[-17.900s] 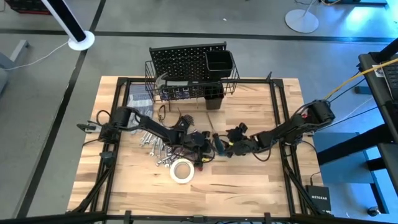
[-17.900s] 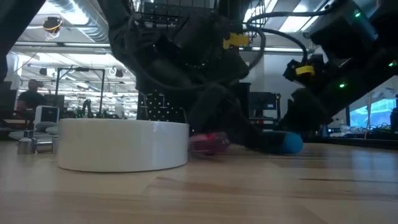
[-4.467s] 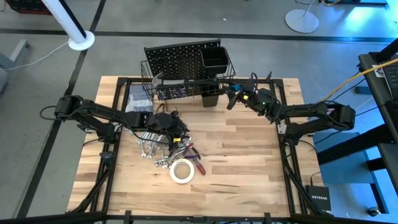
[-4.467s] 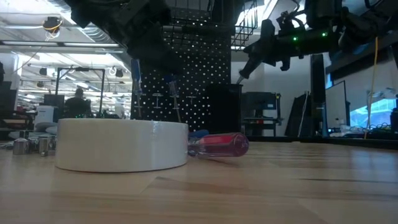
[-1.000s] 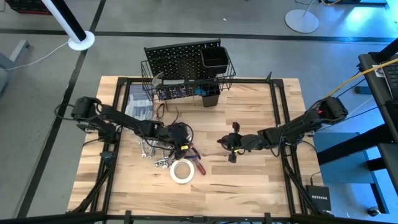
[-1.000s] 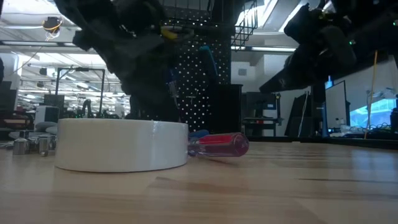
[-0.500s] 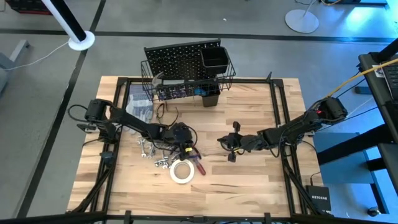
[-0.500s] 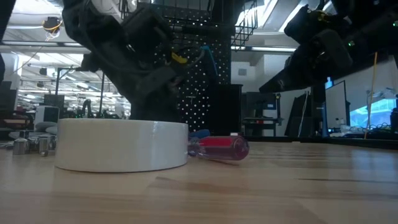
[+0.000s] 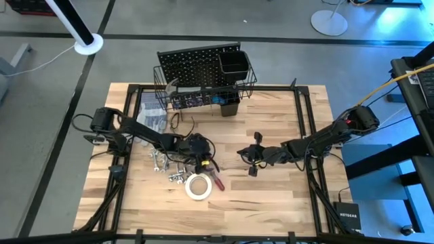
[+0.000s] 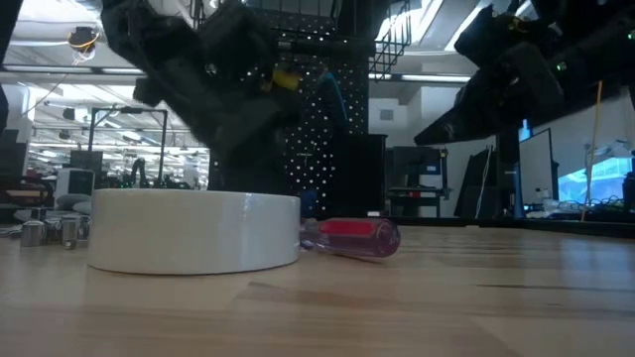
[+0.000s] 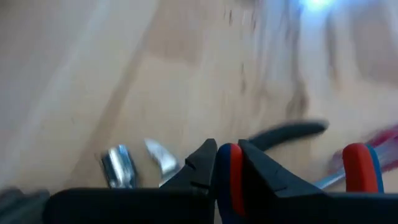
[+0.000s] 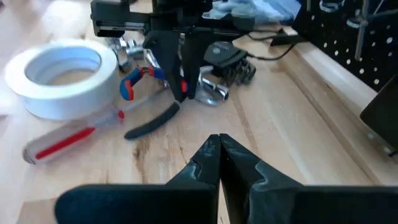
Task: Hang tools onto peg board
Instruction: Put the blue pliers into the bottom black bin on the pegboard
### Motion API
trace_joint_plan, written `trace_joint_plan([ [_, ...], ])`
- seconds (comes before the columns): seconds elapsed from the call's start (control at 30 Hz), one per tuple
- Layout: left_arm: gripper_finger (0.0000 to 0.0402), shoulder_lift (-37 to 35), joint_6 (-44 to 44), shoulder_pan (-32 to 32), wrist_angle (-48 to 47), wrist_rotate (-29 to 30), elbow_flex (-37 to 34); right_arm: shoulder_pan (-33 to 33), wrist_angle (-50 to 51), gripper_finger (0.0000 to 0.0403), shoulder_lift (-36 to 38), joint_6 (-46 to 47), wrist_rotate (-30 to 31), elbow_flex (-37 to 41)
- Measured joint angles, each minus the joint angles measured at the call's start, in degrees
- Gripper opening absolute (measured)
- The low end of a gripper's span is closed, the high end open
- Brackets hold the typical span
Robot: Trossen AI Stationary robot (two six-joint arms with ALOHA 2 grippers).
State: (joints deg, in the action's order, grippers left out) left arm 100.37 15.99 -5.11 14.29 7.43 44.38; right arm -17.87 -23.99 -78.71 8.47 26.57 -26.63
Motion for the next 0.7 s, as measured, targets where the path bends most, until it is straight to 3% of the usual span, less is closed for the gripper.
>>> trace_joint_plan([
  [0.2,0.0035,-8.38,-2.33,-0.88,0.89,2.49,0.20,-0.11,-0.15,0.0010,5.13,0.49,-0.09,0.02],
  [0.43,0.0036,-16.71,-11.02,-2.19,7.84,10.18,-0.05,-0.11,-5.29,0.0015,6.56,6.42,-0.46,0.02],
  [0.6,0.0036,-15.48,-13.41,-2.44,20.16,19.21,-1.78,-0.11,-16.35,0.0074,1.01,8.05,-0.64,0.02],
  [0.7,0.0036,-14.00,-13.92,-2.34,20.88,23.76,-2.01,-0.11,-24.73,0.0121,-3.39,9.25,-0.57,0.02],
])
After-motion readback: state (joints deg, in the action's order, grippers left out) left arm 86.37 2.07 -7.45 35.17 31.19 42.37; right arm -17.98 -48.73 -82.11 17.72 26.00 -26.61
